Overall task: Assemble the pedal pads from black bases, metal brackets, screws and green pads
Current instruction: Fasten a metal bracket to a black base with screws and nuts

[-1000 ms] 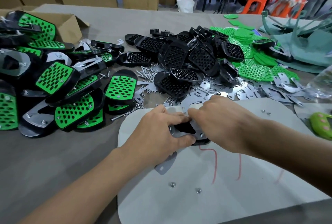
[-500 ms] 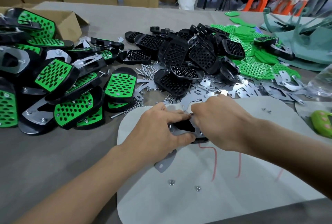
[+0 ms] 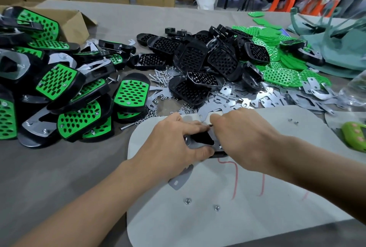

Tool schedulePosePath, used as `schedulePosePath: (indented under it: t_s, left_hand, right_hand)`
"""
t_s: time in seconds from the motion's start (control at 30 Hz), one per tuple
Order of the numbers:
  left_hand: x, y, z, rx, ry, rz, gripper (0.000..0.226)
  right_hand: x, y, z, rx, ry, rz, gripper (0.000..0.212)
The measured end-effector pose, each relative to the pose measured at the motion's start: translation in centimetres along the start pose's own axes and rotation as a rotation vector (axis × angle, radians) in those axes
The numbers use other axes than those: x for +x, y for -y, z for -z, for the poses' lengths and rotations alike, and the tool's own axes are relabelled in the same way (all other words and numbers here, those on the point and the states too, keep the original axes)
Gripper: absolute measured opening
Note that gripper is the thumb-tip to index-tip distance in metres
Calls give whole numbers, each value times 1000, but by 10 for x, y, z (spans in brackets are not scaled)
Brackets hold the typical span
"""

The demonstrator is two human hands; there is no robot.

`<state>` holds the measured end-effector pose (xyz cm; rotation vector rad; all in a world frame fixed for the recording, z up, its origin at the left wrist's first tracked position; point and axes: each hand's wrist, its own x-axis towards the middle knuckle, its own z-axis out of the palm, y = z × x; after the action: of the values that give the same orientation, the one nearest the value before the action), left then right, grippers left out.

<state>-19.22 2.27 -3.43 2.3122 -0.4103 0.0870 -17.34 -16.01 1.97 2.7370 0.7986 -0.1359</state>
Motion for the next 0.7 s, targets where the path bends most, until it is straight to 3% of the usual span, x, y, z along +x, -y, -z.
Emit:
schedulePosePath:
  t_s: [0.13, 0.37, 0.57, 0.7]
  left_hand:
    - [0, 0, 0, 4, -20, -24, 54]
    - [-1, -1, -1, -2, -55, -53, 47]
    - [-1, 1, -2, 17, -42, -47, 53]
    - [0, 2, -3, -8, -60, -53, 53]
  right_hand:
    - [-1, 0, -4, 36, -63, -109, 36]
    - [-1, -9, -1, 71, -53, 106, 25]
    - [-3, 5, -4, 21, -80, -50, 35]
    - [-4, -2, -4, 65, -96, 17, 29]
